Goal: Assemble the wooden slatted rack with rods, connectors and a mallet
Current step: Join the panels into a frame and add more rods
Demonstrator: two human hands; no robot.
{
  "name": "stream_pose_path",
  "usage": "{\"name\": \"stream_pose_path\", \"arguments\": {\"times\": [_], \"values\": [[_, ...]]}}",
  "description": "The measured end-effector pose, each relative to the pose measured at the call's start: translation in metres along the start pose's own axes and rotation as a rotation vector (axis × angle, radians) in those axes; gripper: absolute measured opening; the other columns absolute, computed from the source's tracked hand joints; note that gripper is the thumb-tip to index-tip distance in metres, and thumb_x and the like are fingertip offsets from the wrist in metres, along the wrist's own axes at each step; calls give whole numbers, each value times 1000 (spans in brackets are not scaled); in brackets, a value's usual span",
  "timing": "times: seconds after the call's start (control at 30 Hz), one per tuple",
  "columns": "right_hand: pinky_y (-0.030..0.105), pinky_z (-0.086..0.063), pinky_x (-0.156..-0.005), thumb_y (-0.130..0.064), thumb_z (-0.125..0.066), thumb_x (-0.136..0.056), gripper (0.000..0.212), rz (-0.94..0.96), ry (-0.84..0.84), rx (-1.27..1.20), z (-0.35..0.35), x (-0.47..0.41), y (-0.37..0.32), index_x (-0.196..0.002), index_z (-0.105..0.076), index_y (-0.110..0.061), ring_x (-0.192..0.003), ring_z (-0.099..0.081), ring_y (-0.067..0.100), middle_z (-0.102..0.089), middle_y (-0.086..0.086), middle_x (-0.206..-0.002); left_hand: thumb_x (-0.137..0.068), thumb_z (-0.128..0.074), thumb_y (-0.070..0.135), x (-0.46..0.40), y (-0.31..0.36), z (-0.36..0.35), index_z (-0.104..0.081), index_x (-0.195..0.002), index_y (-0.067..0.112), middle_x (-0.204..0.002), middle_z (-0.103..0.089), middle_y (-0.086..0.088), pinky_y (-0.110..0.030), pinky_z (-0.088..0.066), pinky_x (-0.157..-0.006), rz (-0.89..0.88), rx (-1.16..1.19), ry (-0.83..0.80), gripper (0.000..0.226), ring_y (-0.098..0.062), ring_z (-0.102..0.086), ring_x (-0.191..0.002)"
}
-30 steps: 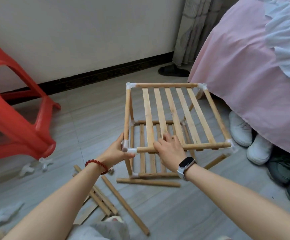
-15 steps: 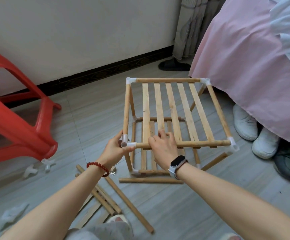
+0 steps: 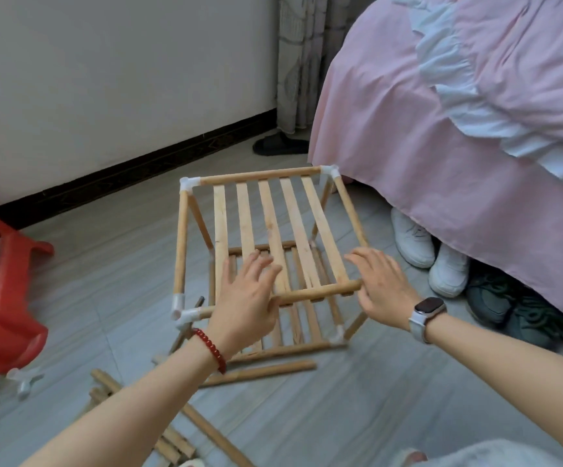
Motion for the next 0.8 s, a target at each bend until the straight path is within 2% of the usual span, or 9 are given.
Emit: {"name": "stream_pose_path", "arguments": {"times": [0.1,0.17,0.2,0.27,0.37,0.47,0.6,0.67,0.8], "values": [[42,-36,-103,-24,-46,-81,71,-210,-193,-107,-12,19,54,-147,-19,-20,-128,-34,27,-22,1,-145,-97,-44,23,-33,64,-28,-25,-148,22,-154,-24,4,-53,0,-117,-201,14,-146,54,-14,-5,-146],[39,-40,-101,-24,-60,-83,79,-200,-322,-258,-30,24,59,-148,-15,-26,-125,-40,23,-22,0,-145,-96,-46,22,-54,92,-45,-24,-148,20,-153,-27,2,-56,1,-116,-244,11,-200,56,-16,-5,-146],[39,-42,-98,-27,-63,-83,75,-197,-339,-325,-36,23,60,-146,-22,-29,-123,-43,21,-28,0,-141,-96,-46,23,-65,101,-53,-25,-147,18,-151,-31,1,-57,1,-116,-241,-1,-224,55,-17,-6,-146],[40,-46,-89,-30,-63,-86,49,-207,-279,-385,-41,18,67,-130,-43,-25,-111,-51,22,-43,1,-125,-98,-44,28,-84,110,-65,-37,-140,17,-142,-43,-1,-57,0,-115,-244,-45,-229,44,-18,-14,-145],[43,-48,-72,-15,-53,-90,17,-165,-179,-346,-36,15,82,-106,-51,-13,-88,-55,30,-52,5,-100,-99,-42,32,-97,112,-73,-52,-122,19,-124,-55,3,-55,-5,-116,-312,-97,-180,28,-15,-31,-134],[38,-45,-68,-5,-49,-89,12,-136,-155,-380,-33,18,88,-100,-52,-10,-75,-49,24,-49,-1,-87,-99,-42,32,-94,104,-86,-52,-122,20,-120,-55,4,-49,-11,-117,-325,-111,-211,28,-14,-32,-131],[35,-42,-66,-7,-46,-91,12,-150,-182,-408,-37,18,86,-96,-48,-18,-76,-48,24,-47,-2,-89,-97,-46,30,-96,105,-88,-56,-120,17,-118,-57,3,-34,-25,-110,-357,-32,-165,27,-16,-37,-126],[32,-38,-65,-9,-45,-92,15,-171,-180,-406,-39,20,86,-95,-44,-23,-76,-48,24,-47,-1,-89,-96,-49,28,-97,108,-89,-58,-117,15,-115,-58,2,-34,-32,-105,-369,-2,-172,26,-16,-39,-121],[30,-35,-63,-8,-44,-91,16,-213,-128,-390,-42,20,81,-101,-48,-19,-78,-50,26,-51,4,-93,-95,-52,27,-95,106,-91,-59,-110,13,-108,-59,1,-32,-47,-89,-340,56,-175,22,-15,-42,-114]]}}
Point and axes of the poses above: each hand's wrist, its own x-axis away from the middle knuckle, its own z-axis out of the back of the hand, y = z × x, the point moved 6 cm from there along -x, towards the middle knuckle
